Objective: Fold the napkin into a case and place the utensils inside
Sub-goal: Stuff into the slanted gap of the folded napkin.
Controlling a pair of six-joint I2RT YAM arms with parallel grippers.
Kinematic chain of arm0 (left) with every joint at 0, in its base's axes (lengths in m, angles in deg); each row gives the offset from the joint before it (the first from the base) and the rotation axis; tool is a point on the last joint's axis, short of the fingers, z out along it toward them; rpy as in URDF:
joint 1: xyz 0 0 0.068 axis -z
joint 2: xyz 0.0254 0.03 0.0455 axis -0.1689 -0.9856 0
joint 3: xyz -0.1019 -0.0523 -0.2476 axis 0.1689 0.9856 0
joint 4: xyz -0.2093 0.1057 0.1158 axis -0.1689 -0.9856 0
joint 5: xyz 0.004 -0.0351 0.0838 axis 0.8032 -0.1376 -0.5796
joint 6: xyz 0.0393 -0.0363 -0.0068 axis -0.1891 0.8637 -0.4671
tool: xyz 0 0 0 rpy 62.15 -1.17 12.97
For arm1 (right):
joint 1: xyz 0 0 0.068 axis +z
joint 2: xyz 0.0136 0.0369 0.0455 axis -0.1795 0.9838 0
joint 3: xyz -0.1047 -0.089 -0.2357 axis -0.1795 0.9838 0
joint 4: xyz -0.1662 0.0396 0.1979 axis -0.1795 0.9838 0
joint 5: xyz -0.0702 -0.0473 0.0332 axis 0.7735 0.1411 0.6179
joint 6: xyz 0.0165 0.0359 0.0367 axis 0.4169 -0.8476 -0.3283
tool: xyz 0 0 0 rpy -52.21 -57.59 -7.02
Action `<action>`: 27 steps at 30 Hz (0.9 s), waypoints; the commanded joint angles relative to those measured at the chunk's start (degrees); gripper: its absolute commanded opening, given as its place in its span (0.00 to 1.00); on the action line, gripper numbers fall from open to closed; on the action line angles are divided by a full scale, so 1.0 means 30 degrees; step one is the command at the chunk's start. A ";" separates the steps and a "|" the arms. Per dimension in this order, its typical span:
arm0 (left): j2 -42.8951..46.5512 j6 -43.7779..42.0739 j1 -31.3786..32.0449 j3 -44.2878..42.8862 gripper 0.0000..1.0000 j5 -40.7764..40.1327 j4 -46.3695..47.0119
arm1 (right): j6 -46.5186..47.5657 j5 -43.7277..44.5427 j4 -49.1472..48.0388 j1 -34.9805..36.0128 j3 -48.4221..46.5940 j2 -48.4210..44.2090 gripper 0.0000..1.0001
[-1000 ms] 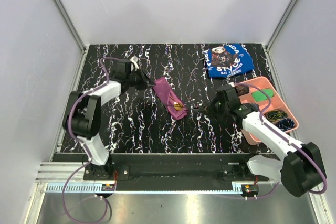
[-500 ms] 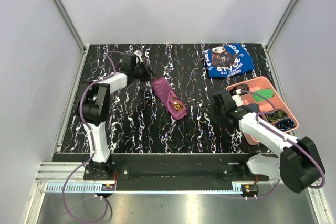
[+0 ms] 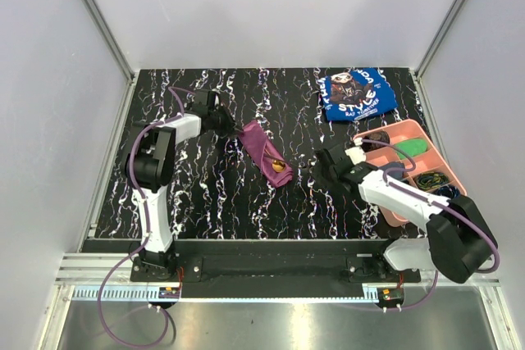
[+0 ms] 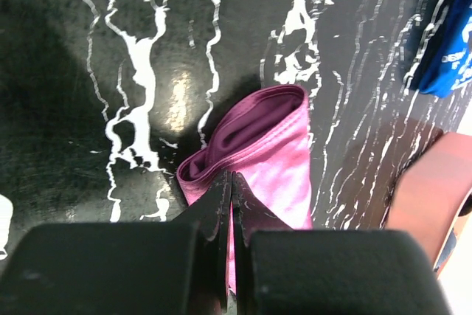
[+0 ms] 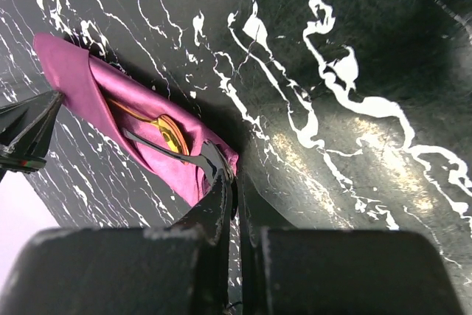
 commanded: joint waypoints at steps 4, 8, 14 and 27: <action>-0.0534 0.0294 0.0114 -0.0769 0.00 -0.0580 -0.0395 | -0.2235 0.2105 -0.1250 0.1034 -0.0905 0.0940 0.00; -0.0476 0.0294 0.0202 -0.0447 0.00 -0.0638 -0.0483 | -0.3085 0.2397 -0.1986 0.1268 -0.0932 0.1526 0.00; -0.0417 0.0440 0.0349 -0.0183 0.00 -0.0726 -0.0424 | -0.4520 0.2515 -0.1957 0.1678 -0.1606 0.2814 0.00; -0.0359 0.0499 0.0407 -0.0007 0.00 -0.0522 -0.0365 | -0.7741 0.2486 -0.2514 0.2879 -0.2925 0.5188 0.02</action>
